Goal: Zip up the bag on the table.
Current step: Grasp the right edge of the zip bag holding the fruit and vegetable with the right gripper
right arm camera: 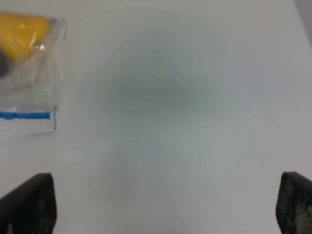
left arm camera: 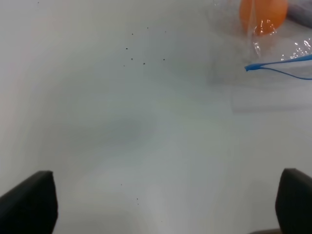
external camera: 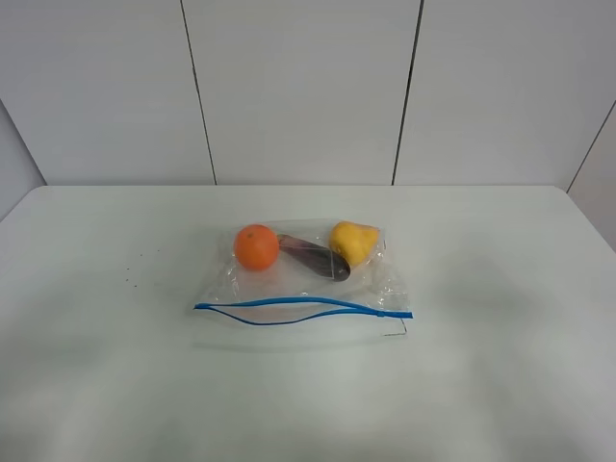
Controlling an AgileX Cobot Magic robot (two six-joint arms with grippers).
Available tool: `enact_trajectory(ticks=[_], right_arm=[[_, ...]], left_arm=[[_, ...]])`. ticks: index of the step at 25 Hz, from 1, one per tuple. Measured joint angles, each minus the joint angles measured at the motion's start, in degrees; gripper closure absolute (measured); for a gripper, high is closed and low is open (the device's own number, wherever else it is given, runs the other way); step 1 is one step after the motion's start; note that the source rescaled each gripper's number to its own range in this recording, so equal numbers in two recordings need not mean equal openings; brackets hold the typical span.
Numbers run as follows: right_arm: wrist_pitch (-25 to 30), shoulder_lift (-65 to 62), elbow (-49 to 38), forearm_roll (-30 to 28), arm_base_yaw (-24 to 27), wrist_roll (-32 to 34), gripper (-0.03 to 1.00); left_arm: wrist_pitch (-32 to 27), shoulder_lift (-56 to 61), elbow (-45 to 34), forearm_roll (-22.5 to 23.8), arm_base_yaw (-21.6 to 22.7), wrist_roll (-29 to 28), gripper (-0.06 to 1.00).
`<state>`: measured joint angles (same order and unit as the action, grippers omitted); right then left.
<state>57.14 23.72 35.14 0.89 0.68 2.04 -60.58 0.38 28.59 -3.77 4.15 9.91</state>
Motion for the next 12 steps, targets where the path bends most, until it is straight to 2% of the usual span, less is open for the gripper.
enact_trajectory(ticks=[5,12], right_arm=[[-5.3,17.2,2.6,7.0,0.0,-3.5,-0.03],[-10.5,45.9,9.6,23.7,0.0,-22.5,-0.03]], left_arm=[[0.0,0.0,0.0,0.0,0.0,0.0,-0.06],[0.0,0.0,0.0,0.0,0.0,0.0,-0.06]])
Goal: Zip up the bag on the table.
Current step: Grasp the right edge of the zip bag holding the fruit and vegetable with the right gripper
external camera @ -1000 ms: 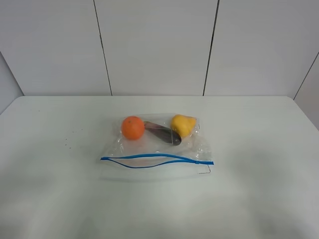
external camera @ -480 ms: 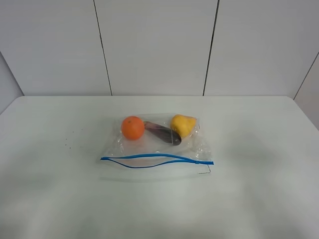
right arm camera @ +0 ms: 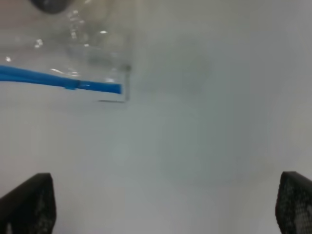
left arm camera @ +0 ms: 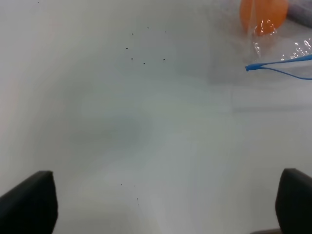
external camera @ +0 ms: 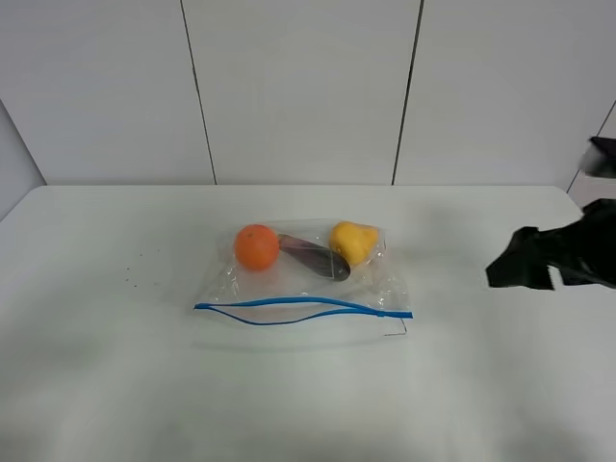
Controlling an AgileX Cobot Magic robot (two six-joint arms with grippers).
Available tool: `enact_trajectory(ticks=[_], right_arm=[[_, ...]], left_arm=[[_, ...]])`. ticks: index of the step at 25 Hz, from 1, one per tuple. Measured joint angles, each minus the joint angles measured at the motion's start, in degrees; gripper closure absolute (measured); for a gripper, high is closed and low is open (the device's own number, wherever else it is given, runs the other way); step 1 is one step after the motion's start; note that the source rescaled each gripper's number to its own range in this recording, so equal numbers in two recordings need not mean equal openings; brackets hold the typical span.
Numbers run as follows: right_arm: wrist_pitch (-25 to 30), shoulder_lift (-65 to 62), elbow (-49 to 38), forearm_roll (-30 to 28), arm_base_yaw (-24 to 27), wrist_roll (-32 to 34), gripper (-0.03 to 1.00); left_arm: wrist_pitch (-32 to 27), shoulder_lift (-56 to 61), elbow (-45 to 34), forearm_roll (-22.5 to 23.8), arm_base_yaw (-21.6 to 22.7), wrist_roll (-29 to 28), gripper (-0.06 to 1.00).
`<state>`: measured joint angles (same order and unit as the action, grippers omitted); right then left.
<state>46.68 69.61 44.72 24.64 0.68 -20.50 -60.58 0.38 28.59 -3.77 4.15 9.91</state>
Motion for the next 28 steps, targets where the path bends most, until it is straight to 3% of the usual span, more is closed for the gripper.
enact_trajectory(ticks=[4,8,12,21,28], right_arm=[[-0.2,14.2,3.5,11.8,0.0,-13.2,-0.03],[4.3,25.4,6.6,22.6,0.0,-26.1,-0.03],[9.1,35.4,9.4,29.5,0.3,-36.0,-0.03],[20.8,47.3,14.5,40.5,9.0,-45.4,-0.03],[22.2,51.9,15.6,44.5,10.7,-47.9,-0.03]], left_arm=[[0.0,0.0,0.0,0.0,0.0,0.0,-0.06],[0.0,0.0,0.0,0.0,0.0,0.0,-0.06],[0.0,0.0,0.0,0.0,0.0,0.0,-0.06],[0.0,0.0,0.0,0.0,0.0,0.0,-0.06],[0.0,0.0,0.0,0.0,0.0,0.0,-0.06]])
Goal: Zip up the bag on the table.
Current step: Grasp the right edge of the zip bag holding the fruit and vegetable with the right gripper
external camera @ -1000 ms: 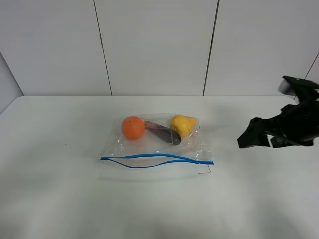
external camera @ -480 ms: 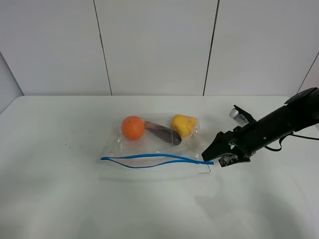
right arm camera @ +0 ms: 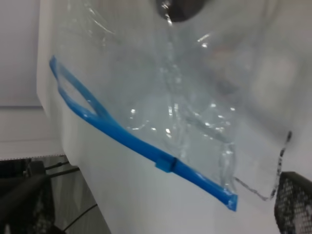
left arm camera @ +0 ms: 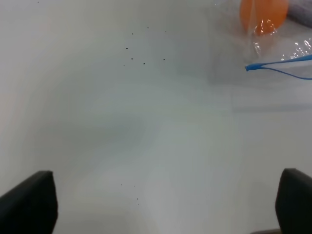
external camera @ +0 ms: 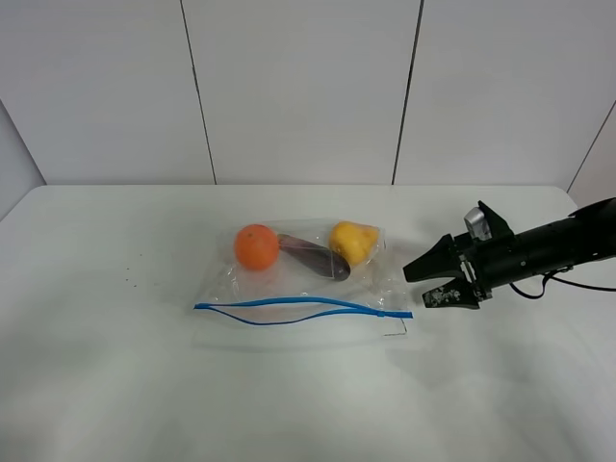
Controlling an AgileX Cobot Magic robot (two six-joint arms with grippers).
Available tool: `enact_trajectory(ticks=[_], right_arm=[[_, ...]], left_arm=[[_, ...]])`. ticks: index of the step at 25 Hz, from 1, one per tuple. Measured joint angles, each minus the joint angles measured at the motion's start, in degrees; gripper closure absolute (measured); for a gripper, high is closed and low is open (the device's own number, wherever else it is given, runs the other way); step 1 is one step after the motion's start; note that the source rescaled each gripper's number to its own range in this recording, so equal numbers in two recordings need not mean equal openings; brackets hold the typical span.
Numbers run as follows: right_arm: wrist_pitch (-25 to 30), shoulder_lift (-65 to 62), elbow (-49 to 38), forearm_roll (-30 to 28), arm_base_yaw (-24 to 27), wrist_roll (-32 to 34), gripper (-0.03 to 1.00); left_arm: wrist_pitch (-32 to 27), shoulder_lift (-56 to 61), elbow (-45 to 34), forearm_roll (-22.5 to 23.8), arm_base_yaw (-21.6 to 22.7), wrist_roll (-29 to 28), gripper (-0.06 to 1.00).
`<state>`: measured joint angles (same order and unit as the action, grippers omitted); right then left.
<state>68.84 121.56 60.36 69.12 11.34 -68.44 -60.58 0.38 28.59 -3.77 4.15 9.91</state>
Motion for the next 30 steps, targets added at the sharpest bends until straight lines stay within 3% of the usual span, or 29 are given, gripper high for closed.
enact_trajectory(ticks=[22,30], right_arm=[[-0.8,0.7,0.1,2.1,-2.2,-1.2,-0.03],[-1.1,0.7,0.1,2.3,-5.4,-1.1,-0.03]], left_arm=[[0.0,0.0,0.0,0.0,0.0,0.0,-0.06],[0.0,0.0,0.0,0.0,0.0,0.0,-0.06]])
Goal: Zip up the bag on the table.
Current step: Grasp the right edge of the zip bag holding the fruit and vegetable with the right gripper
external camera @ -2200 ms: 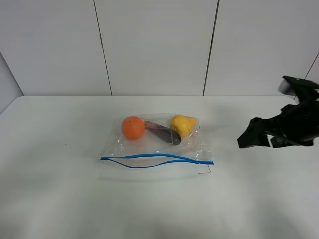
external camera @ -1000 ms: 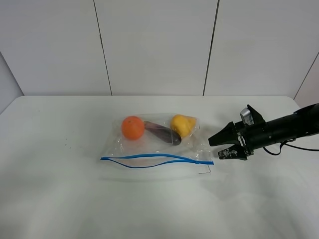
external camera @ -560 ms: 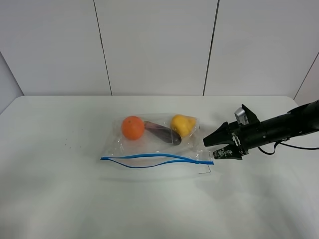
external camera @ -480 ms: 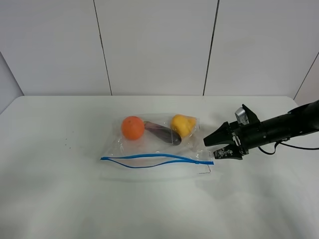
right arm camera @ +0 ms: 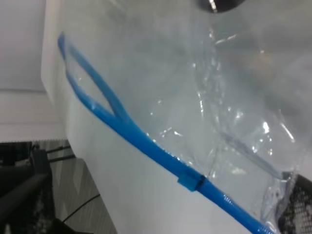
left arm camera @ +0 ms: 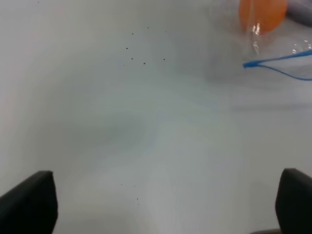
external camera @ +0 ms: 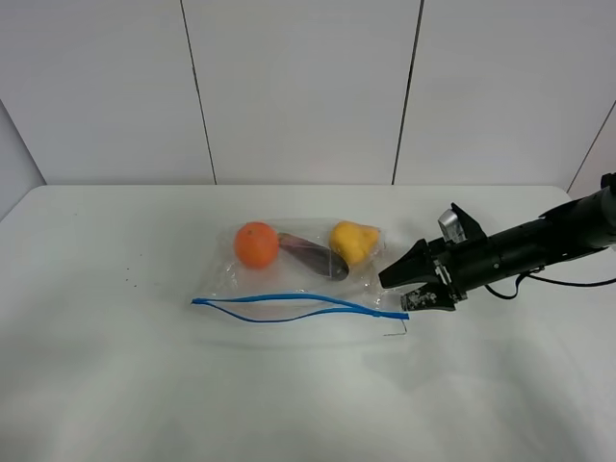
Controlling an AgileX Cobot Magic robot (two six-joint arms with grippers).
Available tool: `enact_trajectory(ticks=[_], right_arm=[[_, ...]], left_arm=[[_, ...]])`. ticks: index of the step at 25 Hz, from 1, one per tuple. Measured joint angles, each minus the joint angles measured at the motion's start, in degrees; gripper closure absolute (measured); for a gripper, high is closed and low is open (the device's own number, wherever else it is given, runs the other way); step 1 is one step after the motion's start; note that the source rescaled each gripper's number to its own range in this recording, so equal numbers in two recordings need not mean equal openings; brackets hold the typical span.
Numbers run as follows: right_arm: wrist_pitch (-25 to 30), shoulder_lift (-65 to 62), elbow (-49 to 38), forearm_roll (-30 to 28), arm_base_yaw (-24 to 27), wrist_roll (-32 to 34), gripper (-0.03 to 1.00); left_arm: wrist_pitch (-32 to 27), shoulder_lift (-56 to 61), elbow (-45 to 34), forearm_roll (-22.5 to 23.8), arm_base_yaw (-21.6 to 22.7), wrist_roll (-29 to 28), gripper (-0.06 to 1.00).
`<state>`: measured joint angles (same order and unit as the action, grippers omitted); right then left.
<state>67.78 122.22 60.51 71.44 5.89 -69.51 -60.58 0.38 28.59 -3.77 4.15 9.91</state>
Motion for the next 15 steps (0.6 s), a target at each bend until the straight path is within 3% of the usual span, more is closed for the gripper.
enact_trajectory(ticks=[5,9,15], right_arm=[[-0.2,0.0,0.0,-0.2,-0.1,0.1,-0.02],[-1.1,0.0,0.0,-0.9,-0.1,0.9,0.1],[-4.0,0.0,0.0,-6.3,-0.1,4.8,0.11]], left_arm=[[0.0,0.0,0.0,0.0,0.0,0.0,-0.06],[0.0,0.0,0.0,0.0,0.0,0.0,-0.06],[0.0,0.0,0.0,0.0,0.0,0.0,-0.06]])
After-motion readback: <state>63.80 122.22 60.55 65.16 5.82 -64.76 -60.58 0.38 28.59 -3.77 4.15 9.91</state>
